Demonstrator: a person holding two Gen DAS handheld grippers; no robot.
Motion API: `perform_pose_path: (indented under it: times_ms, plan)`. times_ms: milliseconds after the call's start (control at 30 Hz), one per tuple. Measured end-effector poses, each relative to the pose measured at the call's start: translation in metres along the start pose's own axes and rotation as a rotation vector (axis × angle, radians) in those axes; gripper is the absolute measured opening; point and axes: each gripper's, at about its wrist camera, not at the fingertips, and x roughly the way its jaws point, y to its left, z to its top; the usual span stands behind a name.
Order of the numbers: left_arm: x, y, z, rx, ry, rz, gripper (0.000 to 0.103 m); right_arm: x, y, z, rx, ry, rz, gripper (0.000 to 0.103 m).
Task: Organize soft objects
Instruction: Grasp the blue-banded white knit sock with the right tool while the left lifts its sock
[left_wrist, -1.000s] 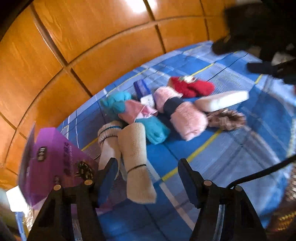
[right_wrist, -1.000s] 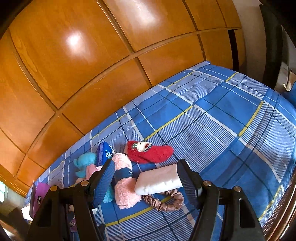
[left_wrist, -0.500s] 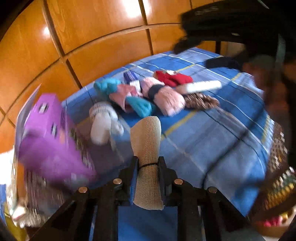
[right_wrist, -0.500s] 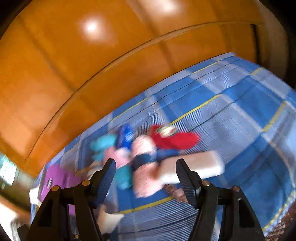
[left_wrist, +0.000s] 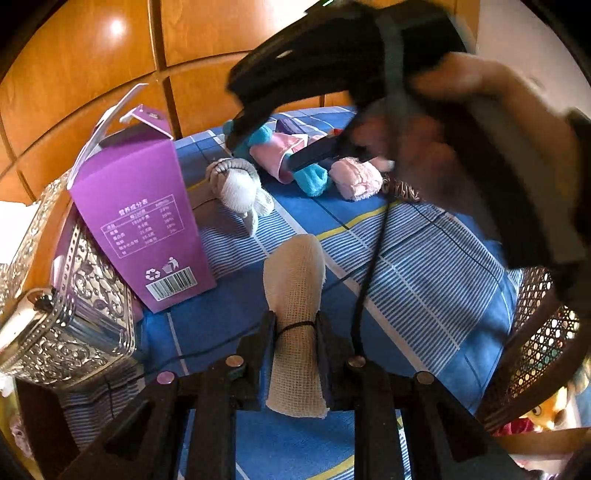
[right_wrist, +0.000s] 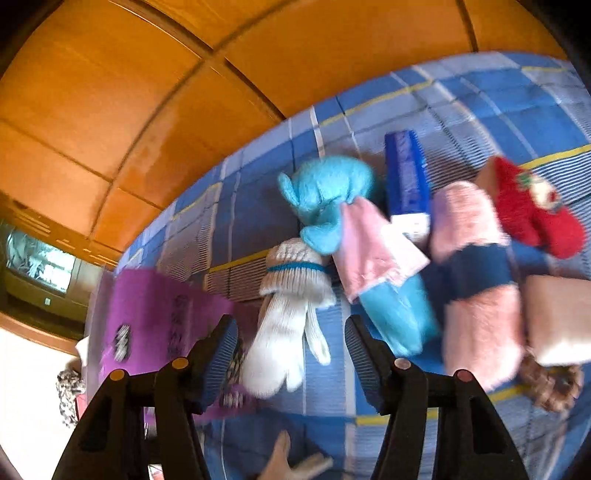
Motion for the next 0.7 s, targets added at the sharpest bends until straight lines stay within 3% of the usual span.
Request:
perform_pose_path:
  times_ms: [233, 267, 300, 367, 533, 633, 700]
  plan:
    - [-0.002, 0.006, -0.003, -0.036, -0.011, -0.01, 0.021, 0.04, 0.006, 0.011, -0.028, 0.085, -0.129, 0.062]
    - [-0.002, 0.008, -0.003, -0.044, -0.012, -0.011, 0.021, 0.042, 0.009, 0.01, -0.049, 0.083, -0.148, 0.053]
    - [-0.002, 0.008, -0.003, -0.05, -0.011, -0.013, 0.021, 0.043, 0.011, 0.008, -0.08, 0.076, -0.162, 0.034]
    - [-0.002, 0.008, -0.002, -0.05, -0.01, -0.017, 0.021, 0.039, 0.017, 0.003, -0.12, 0.083, -0.181, 0.027]
    - [-0.007, 0.013, -0.006, -0.058, -0.018, -0.027, 0.021, 0.002, 0.028, -0.02, -0.256, 0.077, -0.191, 0.025]
    - [-0.014, 0.021, -0.012, -0.08, -0.019, -0.038, 0.02, -0.022, 0.023, -0.043, -0.303, 0.119, -0.203, 0.025]
    - [-0.018, 0.024, -0.012, -0.091, -0.016, -0.043, 0.02, -0.028, 0.013, -0.057, -0.313, 0.152, -0.263, 0.025]
